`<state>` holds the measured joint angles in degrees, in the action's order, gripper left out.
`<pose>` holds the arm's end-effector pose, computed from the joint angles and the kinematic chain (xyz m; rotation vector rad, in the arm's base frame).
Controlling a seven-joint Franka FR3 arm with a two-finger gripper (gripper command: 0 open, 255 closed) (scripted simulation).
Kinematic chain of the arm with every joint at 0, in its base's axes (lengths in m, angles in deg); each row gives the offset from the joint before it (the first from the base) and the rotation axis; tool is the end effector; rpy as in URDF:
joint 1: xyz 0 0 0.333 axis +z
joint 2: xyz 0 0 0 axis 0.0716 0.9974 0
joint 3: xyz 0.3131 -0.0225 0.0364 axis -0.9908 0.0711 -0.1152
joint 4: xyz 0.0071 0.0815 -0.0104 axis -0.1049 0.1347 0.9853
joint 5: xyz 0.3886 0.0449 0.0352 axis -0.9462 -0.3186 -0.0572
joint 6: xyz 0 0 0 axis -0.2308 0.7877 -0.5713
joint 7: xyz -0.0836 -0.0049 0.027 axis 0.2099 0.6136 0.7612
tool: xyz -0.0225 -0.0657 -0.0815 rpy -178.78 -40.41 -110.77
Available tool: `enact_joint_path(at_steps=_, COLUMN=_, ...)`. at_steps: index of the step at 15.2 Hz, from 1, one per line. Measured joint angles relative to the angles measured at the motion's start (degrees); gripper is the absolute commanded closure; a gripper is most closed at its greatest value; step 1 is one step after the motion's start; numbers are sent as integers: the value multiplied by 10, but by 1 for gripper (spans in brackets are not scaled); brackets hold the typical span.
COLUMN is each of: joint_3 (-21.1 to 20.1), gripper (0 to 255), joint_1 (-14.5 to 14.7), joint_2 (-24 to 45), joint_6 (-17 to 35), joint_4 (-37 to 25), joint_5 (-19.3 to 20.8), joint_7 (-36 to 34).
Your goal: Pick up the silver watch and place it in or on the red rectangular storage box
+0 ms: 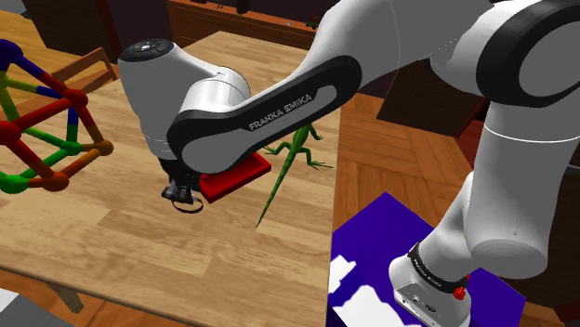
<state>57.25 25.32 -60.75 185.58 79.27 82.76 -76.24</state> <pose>0.4677 0.4416 0.3516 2.8724 1.0129 0.0723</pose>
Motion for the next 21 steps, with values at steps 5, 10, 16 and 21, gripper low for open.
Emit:
enact_joint_path(at_steps=5, joint_3=0, gripper=255, joint_1=0, joint_2=0, joint_6=0, joint_4=0, joint_5=0, joint_7=0)
enact_joint_path(at_steps=10, joint_3=-1, gripper=255, joint_1=-1, joint_2=-5, joint_6=-7, joint_4=-3, joint_5=-3, joint_7=3)
enact_joint_path(at_steps=16, joint_3=-7, gripper=255, joint_1=-4, joint_2=-23, joint_6=-42, joint_4=-22, joint_5=-16, joint_7=14)
enact_joint_path(at_steps=21, joint_3=-10, gripper=255, joint_1=-5, joint_2=-34, joint_6=-75, joint_4=-46, joint_5=-25, joint_7=22)
